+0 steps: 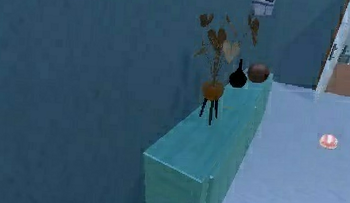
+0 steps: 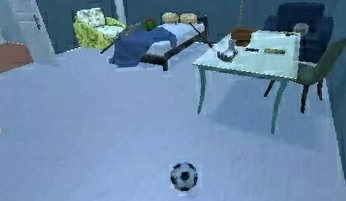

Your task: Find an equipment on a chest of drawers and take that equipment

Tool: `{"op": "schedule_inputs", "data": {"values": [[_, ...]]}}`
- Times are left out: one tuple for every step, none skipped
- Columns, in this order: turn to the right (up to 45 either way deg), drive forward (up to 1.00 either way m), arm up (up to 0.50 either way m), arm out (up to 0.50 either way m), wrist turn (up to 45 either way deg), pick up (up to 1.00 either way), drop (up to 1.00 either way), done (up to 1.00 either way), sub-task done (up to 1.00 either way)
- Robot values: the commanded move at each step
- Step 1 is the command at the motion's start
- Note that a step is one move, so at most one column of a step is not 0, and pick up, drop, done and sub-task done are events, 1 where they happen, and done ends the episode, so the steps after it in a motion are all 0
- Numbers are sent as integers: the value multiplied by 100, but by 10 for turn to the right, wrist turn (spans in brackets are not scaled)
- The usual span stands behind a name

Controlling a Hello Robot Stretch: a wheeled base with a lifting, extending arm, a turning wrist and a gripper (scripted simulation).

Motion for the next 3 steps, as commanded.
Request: {"op": "schedule_inputs", "data": {"values": [[450,0,0,0,0,0,0,0,0],[120,0,0,0,0,0,0,0,0],[0,65,0,0,0,0,0,0,0]]}}
